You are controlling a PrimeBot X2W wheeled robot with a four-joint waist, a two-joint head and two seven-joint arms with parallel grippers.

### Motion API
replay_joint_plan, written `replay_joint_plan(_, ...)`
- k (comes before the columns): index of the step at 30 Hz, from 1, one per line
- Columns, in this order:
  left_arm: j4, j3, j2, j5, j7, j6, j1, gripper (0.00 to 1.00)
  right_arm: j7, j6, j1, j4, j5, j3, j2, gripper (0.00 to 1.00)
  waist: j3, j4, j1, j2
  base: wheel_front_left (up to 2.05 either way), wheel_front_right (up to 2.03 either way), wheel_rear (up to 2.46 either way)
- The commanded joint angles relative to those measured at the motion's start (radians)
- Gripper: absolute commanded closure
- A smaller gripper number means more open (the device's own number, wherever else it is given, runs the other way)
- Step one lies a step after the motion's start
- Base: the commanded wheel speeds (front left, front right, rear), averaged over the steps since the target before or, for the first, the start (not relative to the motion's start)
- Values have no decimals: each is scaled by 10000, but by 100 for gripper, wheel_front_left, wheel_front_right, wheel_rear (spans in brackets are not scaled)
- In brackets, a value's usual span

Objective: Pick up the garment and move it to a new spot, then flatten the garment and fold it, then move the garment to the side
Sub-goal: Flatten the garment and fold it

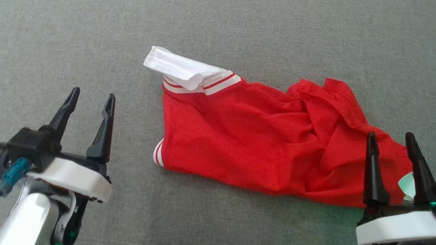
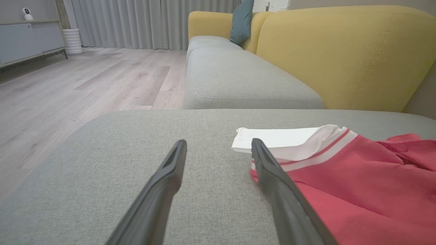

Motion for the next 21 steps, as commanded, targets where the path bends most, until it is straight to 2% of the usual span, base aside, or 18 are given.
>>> replay_joint_plan(1, -393, 396, 212, 15, -56, 51, -241, 0, 41, 33, -158, -402, -46, 246, -76, 0, -14, 18, 1, 0, 0, 0, 0)
replay_joint_plan(12, -498, 243, 204, 45, -56, 26, -411, 0, 521, 33, -512, -243, -364, 424, -153, 0, 165, 127, 1, 0, 0, 0, 0)
replay_joint_plan(21, -468, -17, -22, 93, -56, -151, -949, 0, 1489, 33, -2349, 1249, -412, 1452, -1146, 0, 798, 498, 1, 0, 0, 0, 0)
